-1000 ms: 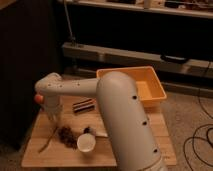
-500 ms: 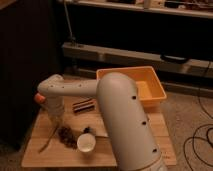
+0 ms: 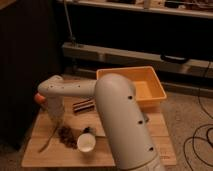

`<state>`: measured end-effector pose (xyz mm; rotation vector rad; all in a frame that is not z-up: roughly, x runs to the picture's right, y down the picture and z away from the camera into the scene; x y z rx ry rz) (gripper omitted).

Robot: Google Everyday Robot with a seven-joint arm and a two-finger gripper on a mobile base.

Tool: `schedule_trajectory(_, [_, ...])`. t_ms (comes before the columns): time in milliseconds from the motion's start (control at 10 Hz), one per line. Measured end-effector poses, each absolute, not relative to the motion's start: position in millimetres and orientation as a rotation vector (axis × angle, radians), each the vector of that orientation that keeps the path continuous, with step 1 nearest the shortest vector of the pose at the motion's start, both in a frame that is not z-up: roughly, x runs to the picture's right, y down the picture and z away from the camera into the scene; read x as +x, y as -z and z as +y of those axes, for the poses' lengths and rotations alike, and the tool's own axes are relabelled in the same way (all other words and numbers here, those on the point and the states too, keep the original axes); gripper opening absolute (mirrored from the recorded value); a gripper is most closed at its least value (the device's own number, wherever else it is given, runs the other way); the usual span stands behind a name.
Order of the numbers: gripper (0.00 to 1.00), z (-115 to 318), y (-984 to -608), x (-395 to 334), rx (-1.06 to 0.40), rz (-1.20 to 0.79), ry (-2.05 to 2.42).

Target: Place fork in plastic cup

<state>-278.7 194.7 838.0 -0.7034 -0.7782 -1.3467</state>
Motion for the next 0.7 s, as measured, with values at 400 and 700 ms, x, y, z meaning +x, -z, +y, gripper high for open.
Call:
schedule_trajectory(400, [0.23,198.4,-847.0,-281.6,-0.723,-0.794,1.338])
schedule_trajectory(700, [0.12,198.7,-847.0,-283.9,-0.720,-0.794,1.344])
